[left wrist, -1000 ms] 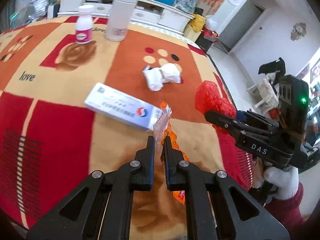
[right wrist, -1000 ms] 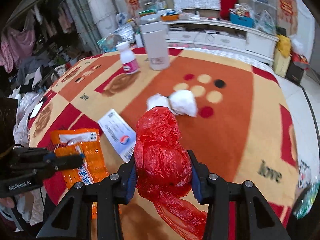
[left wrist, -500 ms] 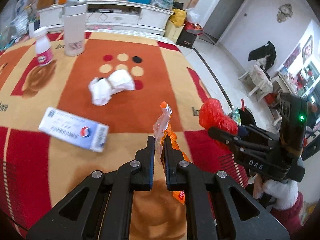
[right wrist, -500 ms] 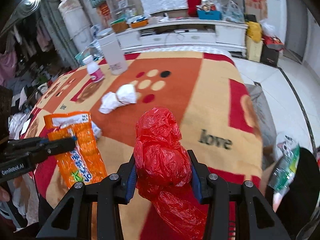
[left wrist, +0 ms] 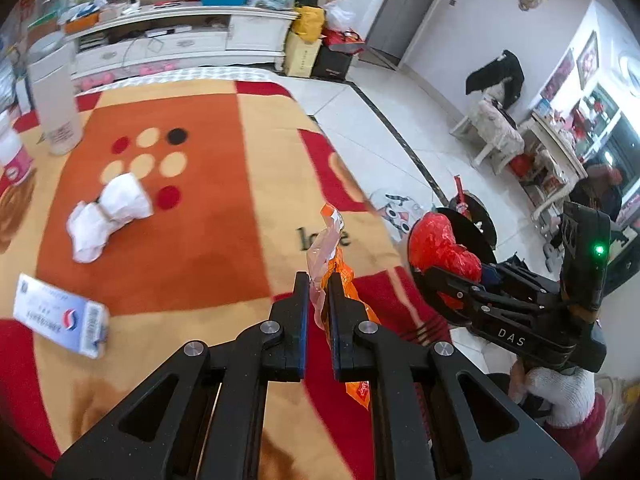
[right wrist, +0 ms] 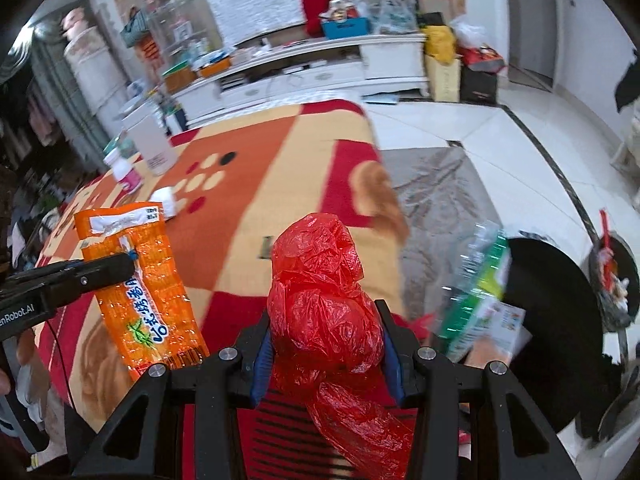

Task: Collect trash
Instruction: 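Carry the orange wrapper and red plastic bag over the black bin with both tools, then open both tools to drop the wrapper and red bag into the bin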

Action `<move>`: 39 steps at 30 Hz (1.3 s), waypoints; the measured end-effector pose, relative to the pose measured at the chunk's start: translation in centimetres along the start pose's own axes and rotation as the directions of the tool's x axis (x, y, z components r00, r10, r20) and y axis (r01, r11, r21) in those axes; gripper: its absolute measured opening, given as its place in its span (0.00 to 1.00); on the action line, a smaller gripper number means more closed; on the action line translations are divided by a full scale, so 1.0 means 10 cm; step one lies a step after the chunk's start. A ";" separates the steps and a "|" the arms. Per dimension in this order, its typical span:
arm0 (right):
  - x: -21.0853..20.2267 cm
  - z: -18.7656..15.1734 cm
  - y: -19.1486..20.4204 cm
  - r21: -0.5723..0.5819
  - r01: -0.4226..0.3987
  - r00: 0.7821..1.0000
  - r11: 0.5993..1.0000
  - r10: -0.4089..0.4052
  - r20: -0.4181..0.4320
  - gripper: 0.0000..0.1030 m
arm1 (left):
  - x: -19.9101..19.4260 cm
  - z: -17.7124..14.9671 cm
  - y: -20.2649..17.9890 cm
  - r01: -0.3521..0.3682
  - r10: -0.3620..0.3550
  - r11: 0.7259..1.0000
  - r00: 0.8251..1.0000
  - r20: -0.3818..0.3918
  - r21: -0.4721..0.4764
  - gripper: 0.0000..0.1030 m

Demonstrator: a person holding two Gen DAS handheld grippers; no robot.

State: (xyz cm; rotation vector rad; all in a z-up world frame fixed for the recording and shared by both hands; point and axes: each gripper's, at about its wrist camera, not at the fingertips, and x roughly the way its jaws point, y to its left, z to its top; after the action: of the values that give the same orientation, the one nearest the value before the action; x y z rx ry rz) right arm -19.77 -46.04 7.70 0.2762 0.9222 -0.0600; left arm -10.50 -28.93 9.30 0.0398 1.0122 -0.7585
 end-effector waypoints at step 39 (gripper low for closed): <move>-0.24 -0.43 -1.89 0.403 0.164 0.985 0.900 -0.170 -0.020 0.65 | 1.47 0.33 -1.56 0.166 -0.149 0.973 0.983 -0.109 0.163 0.36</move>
State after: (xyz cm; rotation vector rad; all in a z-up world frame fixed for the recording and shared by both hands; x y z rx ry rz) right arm -27.80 -63.26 3.18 0.5794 0.9117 -0.4155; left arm -12.78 -49.98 4.48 0.1470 1.0482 -0.9959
